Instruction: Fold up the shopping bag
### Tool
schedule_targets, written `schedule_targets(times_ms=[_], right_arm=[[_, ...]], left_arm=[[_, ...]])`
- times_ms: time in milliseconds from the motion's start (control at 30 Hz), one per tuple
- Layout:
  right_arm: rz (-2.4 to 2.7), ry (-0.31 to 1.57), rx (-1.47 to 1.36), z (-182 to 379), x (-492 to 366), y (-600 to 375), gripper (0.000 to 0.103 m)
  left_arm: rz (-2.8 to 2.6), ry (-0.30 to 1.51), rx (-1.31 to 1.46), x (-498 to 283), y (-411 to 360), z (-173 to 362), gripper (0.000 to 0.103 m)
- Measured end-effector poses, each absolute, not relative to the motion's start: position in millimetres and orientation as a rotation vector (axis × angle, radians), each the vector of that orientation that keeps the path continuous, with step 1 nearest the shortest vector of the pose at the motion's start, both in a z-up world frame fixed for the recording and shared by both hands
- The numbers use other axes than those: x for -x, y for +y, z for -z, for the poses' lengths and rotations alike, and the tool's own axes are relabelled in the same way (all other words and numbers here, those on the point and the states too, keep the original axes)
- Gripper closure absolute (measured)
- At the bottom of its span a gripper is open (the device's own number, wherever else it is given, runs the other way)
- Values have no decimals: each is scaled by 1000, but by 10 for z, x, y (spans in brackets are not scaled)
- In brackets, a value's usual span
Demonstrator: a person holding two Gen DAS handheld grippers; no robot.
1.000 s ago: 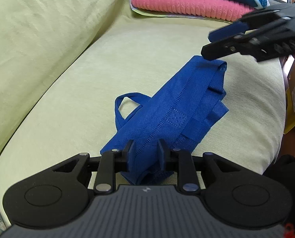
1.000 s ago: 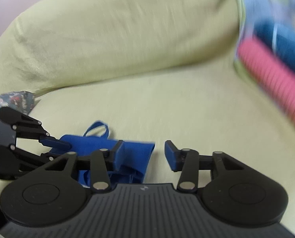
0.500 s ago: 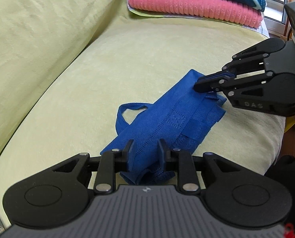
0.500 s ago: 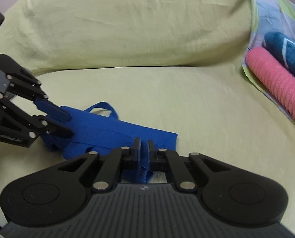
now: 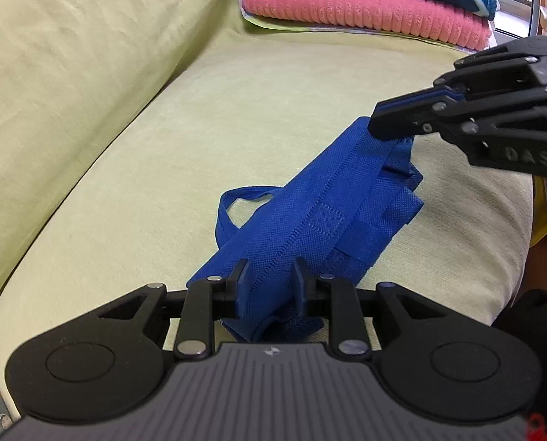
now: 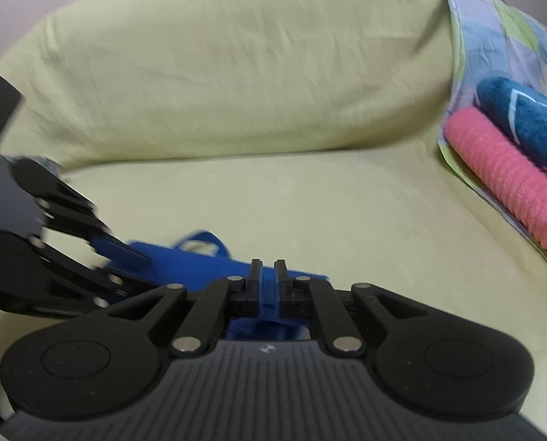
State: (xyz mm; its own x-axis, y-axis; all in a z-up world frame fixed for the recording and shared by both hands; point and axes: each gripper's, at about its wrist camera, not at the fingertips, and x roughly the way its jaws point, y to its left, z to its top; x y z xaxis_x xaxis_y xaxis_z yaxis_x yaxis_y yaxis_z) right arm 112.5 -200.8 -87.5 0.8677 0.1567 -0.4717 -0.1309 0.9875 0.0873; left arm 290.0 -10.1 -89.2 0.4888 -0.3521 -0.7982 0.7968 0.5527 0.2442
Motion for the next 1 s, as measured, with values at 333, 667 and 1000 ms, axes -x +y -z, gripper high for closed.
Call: schedule_targets(times_ms=[333, 667, 1000], right_arm=[[-172, 585, -5, 976, -1204, -1835, 93], [-228, 593, 60, 1141, -1201, -1720, 91], [-247, 572, 13, 1177, -1182, -1816, 91]], left_arm=[[782, 768, -654, -2923, -85, 890, 74], [865, 793, -747, -3077, -90, 689, 65], [1068, 1068, -530, -4003, 73, 708, 41]])
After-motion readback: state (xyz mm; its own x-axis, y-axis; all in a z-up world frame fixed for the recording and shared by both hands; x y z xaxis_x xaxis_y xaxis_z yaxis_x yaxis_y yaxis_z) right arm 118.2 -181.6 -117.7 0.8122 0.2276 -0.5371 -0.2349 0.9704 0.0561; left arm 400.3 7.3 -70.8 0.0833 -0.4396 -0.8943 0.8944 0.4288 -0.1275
